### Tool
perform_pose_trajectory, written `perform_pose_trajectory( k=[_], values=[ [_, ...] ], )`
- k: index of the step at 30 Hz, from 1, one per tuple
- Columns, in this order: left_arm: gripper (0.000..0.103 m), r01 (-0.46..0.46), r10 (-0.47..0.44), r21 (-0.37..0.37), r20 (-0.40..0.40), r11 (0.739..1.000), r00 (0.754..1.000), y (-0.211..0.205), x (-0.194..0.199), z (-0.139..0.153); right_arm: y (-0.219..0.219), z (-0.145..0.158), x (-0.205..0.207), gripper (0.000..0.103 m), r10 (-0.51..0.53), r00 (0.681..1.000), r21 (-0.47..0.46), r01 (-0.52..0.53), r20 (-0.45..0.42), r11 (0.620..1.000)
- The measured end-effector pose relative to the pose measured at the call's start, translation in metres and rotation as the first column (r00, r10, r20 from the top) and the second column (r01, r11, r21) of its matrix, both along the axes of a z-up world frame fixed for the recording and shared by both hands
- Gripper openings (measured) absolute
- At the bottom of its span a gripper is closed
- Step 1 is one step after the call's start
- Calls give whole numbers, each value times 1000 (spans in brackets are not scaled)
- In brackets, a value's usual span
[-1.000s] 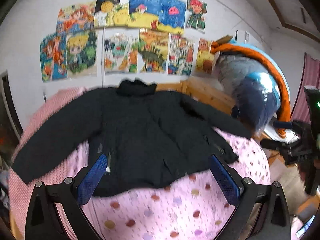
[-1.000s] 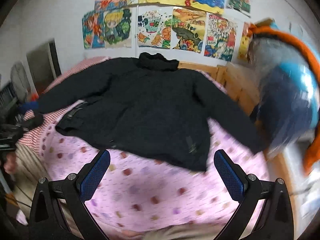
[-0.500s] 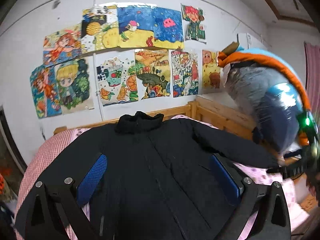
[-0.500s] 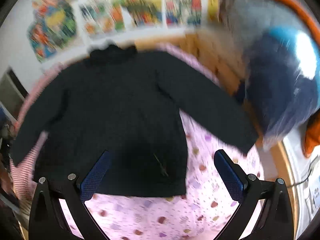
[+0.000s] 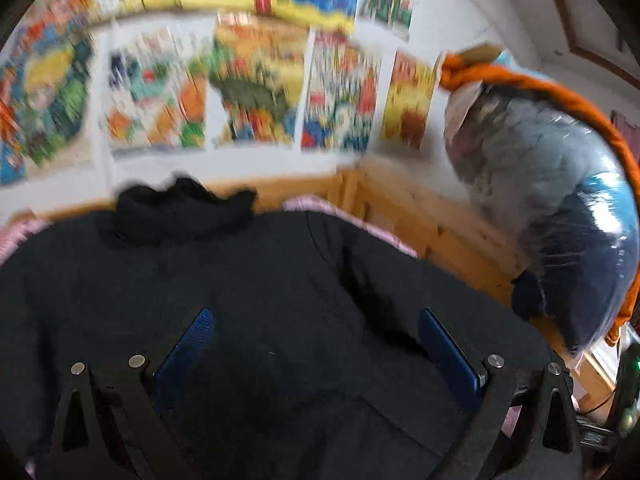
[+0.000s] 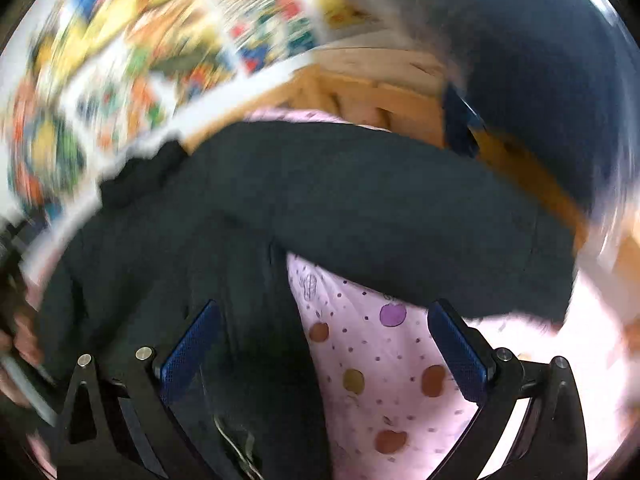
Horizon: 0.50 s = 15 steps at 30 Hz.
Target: Fold large clothes
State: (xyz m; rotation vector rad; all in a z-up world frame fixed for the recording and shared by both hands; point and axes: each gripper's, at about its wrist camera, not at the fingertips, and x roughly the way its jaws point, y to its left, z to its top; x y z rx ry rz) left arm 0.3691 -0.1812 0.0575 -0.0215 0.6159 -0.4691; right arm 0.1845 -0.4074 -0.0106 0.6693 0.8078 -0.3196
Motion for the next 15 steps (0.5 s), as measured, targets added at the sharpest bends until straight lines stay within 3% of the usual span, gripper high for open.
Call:
perform_pose_trajectory(
  k=[3,4,7,12,15],
  values=[
    [103,8,-9,-10,-60,1000,998,-18,24,-19,-18,-29,-5,102,-132,990,211,118,56,970],
    [103,7,-8,-8,-67,1000,998,-20,29,-24,-21,-38,-4,102,-148,988,231,135,39,964],
    [103,-8,9,10,-96,1000,995,-29,48,-45,-32,-49,-5,102,-216,976,237,202,33,950],
    [103,-23,36,72,-182,997,983,-45,78,-85,-43,-54,-18,101,-361,923,288,313,131,905],
    [103,13,6,71,-256,997,967,-52,94,-101,-48,-53,-19,91,-413,896,297,355,164,886]
  ],
)
